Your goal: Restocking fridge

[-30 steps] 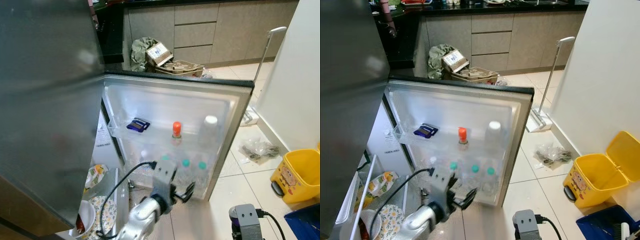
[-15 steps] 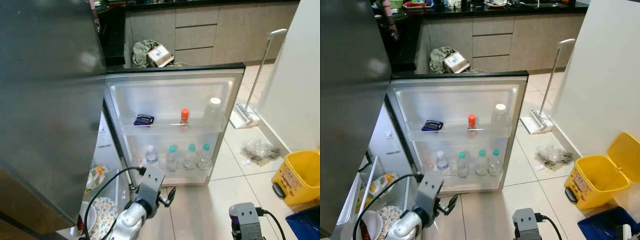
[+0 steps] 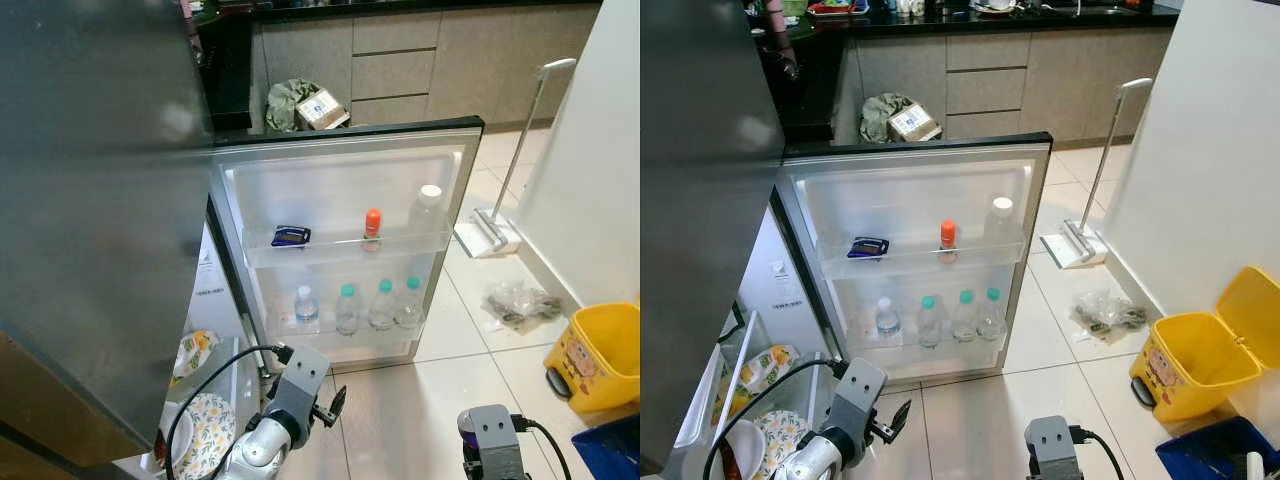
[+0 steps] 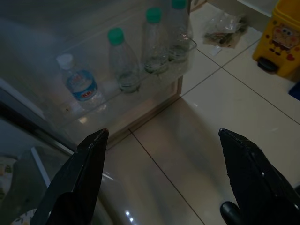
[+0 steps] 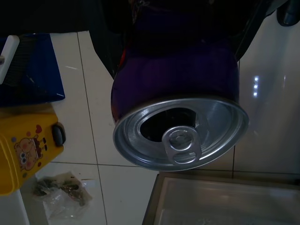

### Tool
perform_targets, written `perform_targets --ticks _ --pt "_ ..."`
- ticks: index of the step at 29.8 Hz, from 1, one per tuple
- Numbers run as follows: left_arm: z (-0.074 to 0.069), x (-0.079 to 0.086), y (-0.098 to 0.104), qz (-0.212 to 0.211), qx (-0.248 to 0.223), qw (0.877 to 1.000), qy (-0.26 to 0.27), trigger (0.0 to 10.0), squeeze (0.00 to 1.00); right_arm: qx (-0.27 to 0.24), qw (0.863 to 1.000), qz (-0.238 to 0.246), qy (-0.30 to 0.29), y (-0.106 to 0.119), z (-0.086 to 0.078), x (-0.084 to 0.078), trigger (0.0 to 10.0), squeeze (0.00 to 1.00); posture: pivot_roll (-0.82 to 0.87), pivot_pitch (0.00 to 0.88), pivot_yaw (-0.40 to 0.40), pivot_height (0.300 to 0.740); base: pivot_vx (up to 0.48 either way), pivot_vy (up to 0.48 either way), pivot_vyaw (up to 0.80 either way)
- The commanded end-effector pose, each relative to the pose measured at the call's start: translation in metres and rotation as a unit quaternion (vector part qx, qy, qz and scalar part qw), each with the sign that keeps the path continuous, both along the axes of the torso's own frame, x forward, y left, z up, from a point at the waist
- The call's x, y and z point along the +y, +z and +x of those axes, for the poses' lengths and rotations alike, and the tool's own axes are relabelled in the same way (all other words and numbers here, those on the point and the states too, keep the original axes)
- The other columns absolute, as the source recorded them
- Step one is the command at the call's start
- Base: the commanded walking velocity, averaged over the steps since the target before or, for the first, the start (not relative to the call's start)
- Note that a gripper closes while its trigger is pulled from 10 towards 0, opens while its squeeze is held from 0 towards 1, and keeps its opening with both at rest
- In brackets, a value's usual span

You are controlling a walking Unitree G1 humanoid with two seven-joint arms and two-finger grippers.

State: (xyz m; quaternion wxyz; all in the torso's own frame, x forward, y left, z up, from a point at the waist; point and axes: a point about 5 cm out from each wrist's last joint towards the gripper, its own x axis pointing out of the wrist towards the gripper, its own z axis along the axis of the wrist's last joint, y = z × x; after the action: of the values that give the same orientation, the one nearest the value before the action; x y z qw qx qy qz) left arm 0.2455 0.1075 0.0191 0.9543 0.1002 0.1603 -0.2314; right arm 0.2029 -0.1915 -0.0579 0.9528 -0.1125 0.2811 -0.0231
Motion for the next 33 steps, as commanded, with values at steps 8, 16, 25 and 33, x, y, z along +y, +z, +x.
perform_targets --ticks 8,16,25,33 --pt "0.001 0.004 -0.007 0.013 0.012 1.000 0.016 10.0 0.00 0.003 1.000 -0.004 0.004 -0.001 -0.002 -0.001 10.0 0.00 -0.13 0.047 0.000 0.740 0.255 -0.404 0.00" --pt "0.008 0.012 -0.008 0.006 0.029 0.997 0.072 10.0 0.00 0.005 1.000 -0.003 0.005 -0.001 -0.003 -0.001 10.0 0.00 -0.13 0.045 0.002 0.740 0.033 -0.033 0.00" --pt "0.010 0.016 -0.009 0.008 0.031 0.996 0.081 10.0 0.00 0.004 1.000 -0.002 0.006 -0.001 -0.003 0.000 10.0 0.00 -0.13 0.045 0.003 0.740 0.000 0.000 0.00" --pt "0.012 0.016 -0.006 0.000 0.020 0.995 0.094 10.0 0.00 0.002 1.000 -0.002 0.005 -0.001 -0.003 0.000 10.0 0.00 -0.13 0.048 0.003 0.740 0.000 0.000 0.00"
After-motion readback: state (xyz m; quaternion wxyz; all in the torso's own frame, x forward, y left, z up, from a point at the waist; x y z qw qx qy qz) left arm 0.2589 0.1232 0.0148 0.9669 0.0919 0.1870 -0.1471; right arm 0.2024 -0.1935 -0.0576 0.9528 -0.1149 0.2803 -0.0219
